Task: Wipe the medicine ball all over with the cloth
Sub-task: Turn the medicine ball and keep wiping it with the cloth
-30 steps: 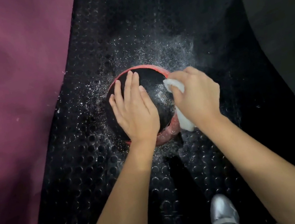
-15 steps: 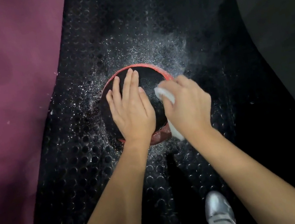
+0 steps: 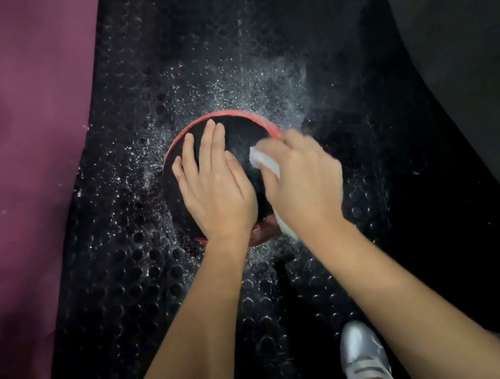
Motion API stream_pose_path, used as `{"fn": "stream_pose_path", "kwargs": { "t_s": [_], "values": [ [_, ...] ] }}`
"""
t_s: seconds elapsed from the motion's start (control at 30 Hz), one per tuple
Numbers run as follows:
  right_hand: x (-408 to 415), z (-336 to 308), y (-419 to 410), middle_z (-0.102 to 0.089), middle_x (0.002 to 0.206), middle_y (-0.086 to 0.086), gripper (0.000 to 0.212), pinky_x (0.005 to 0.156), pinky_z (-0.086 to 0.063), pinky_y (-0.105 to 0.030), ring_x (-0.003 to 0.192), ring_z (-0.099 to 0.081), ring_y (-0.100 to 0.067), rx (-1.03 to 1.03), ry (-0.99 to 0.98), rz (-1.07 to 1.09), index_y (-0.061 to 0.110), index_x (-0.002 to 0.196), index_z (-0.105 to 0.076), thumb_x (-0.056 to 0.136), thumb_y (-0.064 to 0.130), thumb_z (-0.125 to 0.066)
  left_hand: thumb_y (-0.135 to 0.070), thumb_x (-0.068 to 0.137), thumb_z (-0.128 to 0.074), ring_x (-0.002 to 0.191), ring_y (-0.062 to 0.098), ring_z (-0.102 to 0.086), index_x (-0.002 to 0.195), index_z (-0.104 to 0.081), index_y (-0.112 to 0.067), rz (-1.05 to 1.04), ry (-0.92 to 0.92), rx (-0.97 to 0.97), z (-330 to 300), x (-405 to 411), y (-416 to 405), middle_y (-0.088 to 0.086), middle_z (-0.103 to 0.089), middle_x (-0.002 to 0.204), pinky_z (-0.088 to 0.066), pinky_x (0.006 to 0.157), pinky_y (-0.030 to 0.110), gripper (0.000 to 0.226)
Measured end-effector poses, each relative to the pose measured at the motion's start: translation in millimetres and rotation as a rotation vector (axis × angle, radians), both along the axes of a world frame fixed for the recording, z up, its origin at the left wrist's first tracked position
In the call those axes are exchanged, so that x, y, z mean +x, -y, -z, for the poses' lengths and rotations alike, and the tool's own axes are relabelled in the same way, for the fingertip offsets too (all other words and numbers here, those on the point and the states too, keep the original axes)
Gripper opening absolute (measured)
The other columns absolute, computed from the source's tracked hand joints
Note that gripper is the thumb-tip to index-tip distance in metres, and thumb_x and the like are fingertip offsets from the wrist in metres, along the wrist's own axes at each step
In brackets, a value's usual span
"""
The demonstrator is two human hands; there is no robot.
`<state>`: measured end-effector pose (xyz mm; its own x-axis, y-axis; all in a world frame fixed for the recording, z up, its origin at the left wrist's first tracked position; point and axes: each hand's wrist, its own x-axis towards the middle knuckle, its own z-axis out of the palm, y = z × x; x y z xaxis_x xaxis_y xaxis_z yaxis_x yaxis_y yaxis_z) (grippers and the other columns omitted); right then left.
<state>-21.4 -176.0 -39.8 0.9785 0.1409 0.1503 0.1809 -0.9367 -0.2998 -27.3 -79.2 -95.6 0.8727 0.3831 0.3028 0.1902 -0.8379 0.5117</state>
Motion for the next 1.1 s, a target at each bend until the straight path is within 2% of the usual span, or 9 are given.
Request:
{"fn": "stream_pose_path", "kwargs": {
  "t_s": [0.17, 0.3, 0.5, 0.57, 0.7, 0.77, 0.87, 1.03, 1.1],
  "values": [
    [1.8, -2.8, -1.8, -0.059, 0.077, 0.000, 0.022, 0.054, -0.026, -0.024, 0.068, -0.057, -0.023, -0.042, 0.043, -0.037, 0.026, 0.083, -0.070, 0.085, 0.027, -0.048, -0.020, 0.098, -0.029, 0.138, 0.025, -0.038, 0.136, -0.054, -0.012, 0.004, 0.012, -0.015, 1.0, -6.1, -4.9, -0.001, -0.052, 0.143, -0.023, 0.113, 0.044, 0.047],
    [28.6, -2.4, -2.9, -0.060, 0.098, -0.002, 0.021, 0.062, -0.030, -0.029, 0.091, -0.057, -0.023, -0.065, -0.066, -0.017, 0.024, 0.106, -0.066, 0.093, 0.024, -0.050, -0.023, 0.099, -0.027, 0.139, 0.026, -0.037, 0.139, -0.051, -0.011, 0.034, -0.031, -0.006, -0.5, -6.3, -4.0, -0.001, -0.049, 0.145, -0.025, 0.113, 0.046, 0.048],
    [38.8, -3.2, 0.2, -0.058, 0.102, -0.001, 0.024, 0.065, -0.032, -0.029, 0.096, -0.055, -0.024, -0.017, -0.106, -0.050, 0.027, 0.110, -0.064, 0.094, 0.023, -0.048, -0.027, 0.100, -0.023, 0.142, 0.023, -0.031, 0.142, -0.048, -0.013, 0.162, -0.030, -0.078, -4.2, -6.4, -20.5, -0.001, -0.044, 0.150, -0.014, 0.120, 0.041, 0.050],
    [36.5, -3.5, -2.8, -0.059, 0.100, -0.002, 0.022, 0.064, -0.032, -0.029, 0.093, -0.056, -0.024, -0.042, -0.078, -0.027, 0.025, 0.107, -0.065, 0.092, 0.022, -0.050, -0.026, 0.100, -0.025, 0.141, 0.023, -0.034, 0.140, -0.051, -0.013, 0.115, 0.000, -0.072, -1.4, -4.6, -19.7, -0.001, -0.047, 0.147, -0.011, 0.120, 0.039, 0.049],
    [-0.9, 1.6, -6.4, -0.060, 0.079, -0.002, 0.014, 0.053, -0.038, -0.028, 0.071, -0.058, -0.025, -0.035, 0.055, -0.122, 0.023, 0.086, -0.070, 0.083, 0.022, -0.056, -0.024, 0.099, -0.026, 0.139, 0.024, -0.036, 0.137, -0.053, -0.013, 0.098, 0.014, -0.059, 1.3, -6.8, -17.6, -0.001, -0.050, 0.144, -0.014, 0.118, 0.040, 0.048],
    [6.7, 0.1, 1.6, -0.060, 0.082, -0.002, 0.014, 0.054, -0.033, -0.026, 0.073, -0.059, -0.025, -0.087, 0.030, -0.134, 0.025, 0.088, -0.070, 0.083, 0.021, -0.057, -0.023, 0.099, -0.027, 0.139, 0.024, -0.035, 0.138, -0.053, -0.013, 0.128, 0.022, -0.056, 1.7, -7.8, -17.8, -0.001, -0.050, 0.144, -0.012, 0.118, 0.038, 0.047],
    [22.3, -5.1, 2.9, -0.060, 0.095, -0.004, 0.020, 0.061, -0.029, -0.029, 0.087, -0.059, -0.028, -0.060, -0.065, 0.049, 0.025, 0.101, -0.069, 0.089, 0.023, -0.053, -0.022, 0.098, -0.028, 0.139, 0.023, -0.035, 0.138, -0.053, -0.014, 0.116, 0.024, -0.049, 2.3, -9.2, -14.5, -0.002, -0.050, 0.144, -0.010, 0.119, 0.036, 0.047],
    [1.4, -3.6, -5.0, -0.061, 0.079, -0.002, 0.010, 0.050, -0.036, -0.027, 0.069, -0.059, -0.026, -0.044, 0.017, -0.159, 0.025, 0.083, -0.070, 0.083, 0.022, -0.061, -0.023, 0.099, -0.027, 0.139, 0.024, -0.035, 0.137, -0.053, -0.013, 0.122, 0.022, -0.066, 1.8, -8.5, -20.7, -0.001, -0.050, 0.145, -0.014, 0.118, 0.040, 0.048],
    [17.1, -6.1, 2.5, -0.061, 0.084, -0.005, 0.012, 0.054, -0.033, -0.028, 0.075, -0.060, -0.030, -0.010, -0.035, -0.022, 0.023, 0.090, -0.070, 0.085, 0.020, -0.060, -0.022, 0.098, -0.028, 0.139, 0.024, -0.035, 0.138, -0.053, -0.013, 0.132, 0.022, -0.056, 1.2, -9.8, -17.7, -0.001, -0.050, 0.145, -0.013, 0.119, 0.039, 0.047]
  ]
}}
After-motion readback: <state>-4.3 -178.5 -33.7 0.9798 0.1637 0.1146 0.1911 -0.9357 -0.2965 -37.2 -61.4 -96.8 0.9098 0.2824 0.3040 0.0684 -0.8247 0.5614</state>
